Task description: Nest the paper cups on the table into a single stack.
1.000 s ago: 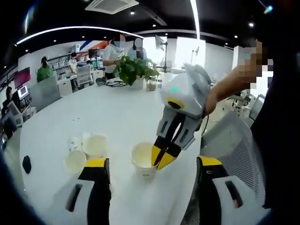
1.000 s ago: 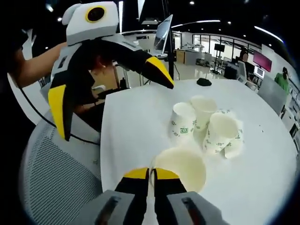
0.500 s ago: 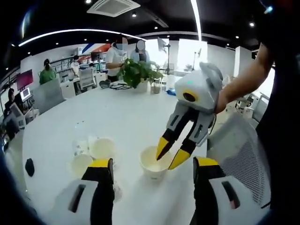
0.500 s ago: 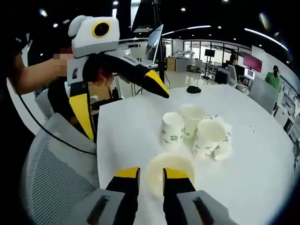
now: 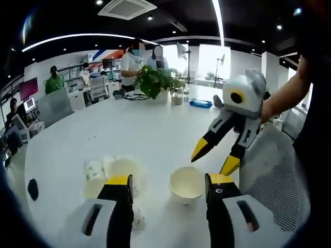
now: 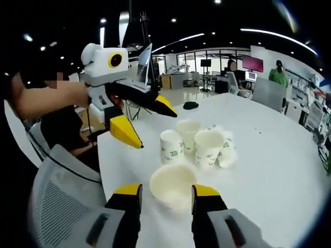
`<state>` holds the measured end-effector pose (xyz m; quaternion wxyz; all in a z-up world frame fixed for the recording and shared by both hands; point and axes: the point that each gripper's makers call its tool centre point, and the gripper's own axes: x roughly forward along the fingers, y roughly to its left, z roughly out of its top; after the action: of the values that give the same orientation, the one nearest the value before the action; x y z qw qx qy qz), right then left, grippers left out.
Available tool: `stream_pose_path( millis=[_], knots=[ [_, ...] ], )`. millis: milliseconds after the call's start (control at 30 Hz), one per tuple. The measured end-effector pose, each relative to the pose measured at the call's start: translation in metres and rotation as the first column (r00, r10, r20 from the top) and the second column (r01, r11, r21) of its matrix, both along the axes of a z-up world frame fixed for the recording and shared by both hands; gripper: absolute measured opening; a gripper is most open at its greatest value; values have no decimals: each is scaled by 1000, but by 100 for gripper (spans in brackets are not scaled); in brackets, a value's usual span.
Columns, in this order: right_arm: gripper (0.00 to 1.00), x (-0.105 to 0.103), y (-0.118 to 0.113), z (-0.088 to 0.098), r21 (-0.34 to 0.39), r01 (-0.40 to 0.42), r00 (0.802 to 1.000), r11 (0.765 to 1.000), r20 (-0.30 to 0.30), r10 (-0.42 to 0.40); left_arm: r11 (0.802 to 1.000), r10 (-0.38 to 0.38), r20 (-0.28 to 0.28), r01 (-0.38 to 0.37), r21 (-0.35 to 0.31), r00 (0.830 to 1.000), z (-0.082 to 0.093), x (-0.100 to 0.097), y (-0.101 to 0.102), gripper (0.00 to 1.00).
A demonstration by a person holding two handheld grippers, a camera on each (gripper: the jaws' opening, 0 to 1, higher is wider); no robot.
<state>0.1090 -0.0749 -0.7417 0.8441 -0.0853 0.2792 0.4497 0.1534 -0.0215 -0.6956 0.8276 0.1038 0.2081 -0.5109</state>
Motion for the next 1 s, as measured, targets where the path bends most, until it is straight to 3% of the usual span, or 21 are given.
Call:
stream_pose_path(
  millis=[300, 567, 1000],
  knots=[
    [56, 0, -19, 7, 67, 119, 993, 991, 5, -120, 1000, 24, 9, -24, -8, 1000, -8, 33, -4, 42],
    [70, 2, -35, 14, 106, 195, 979, 975, 44, -200, 999, 26, 2, -26, 36, 1000, -24, 60, -6, 33],
    [83, -7, -55, 15, 119, 259, 961, 959, 66, -268, 989, -6, -47, 13, 146, 999, -63, 79, -11, 26]
  ],
)
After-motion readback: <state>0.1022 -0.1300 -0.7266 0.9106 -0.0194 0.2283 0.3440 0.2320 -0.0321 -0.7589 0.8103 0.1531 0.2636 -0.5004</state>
